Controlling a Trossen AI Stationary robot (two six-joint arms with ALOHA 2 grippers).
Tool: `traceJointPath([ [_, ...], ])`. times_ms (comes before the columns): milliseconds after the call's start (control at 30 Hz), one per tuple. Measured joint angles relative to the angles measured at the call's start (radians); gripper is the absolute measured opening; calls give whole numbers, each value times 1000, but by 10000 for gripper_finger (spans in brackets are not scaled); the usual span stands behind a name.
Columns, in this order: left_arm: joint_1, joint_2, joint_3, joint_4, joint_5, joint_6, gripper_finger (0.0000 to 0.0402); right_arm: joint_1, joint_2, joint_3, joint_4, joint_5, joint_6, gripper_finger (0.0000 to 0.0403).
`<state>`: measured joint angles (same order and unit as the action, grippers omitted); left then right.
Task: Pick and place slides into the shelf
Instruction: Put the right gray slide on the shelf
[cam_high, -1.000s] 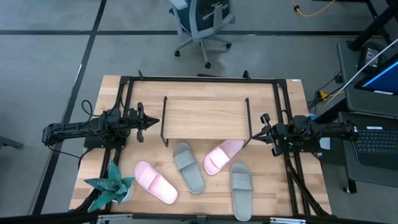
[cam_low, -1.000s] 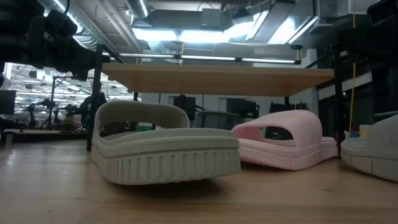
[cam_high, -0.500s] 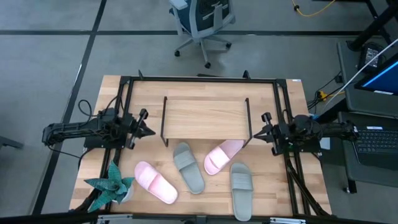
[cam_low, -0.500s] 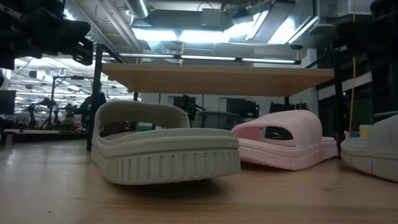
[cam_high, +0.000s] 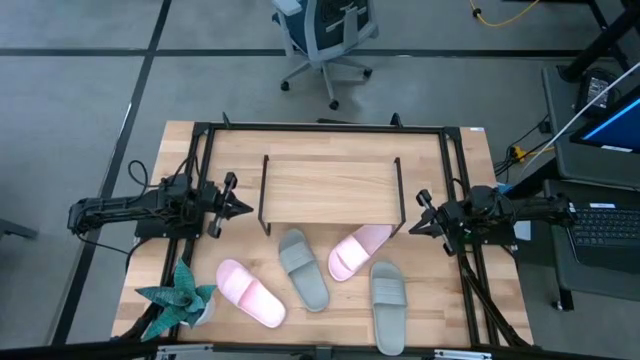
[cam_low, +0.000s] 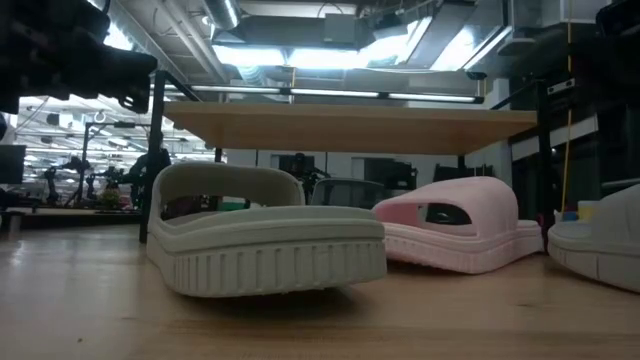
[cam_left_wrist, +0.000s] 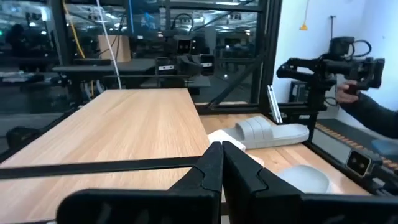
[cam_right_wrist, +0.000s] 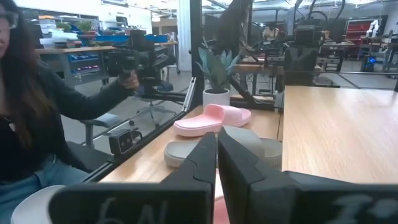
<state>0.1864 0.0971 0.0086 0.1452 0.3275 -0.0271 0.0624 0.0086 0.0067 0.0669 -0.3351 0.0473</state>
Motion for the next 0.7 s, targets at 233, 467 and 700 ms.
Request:
traceJointPath([
  [233,0,0,0,1,-8,12,0,0,0,0,0,0,-3,19],
  [467,0,0,0,1,-8,11,0,0,0,0,1,0,-4,19],
  [700,0,0,0,3,-72,19,0,0,0,0,2,0,-27,19],
])
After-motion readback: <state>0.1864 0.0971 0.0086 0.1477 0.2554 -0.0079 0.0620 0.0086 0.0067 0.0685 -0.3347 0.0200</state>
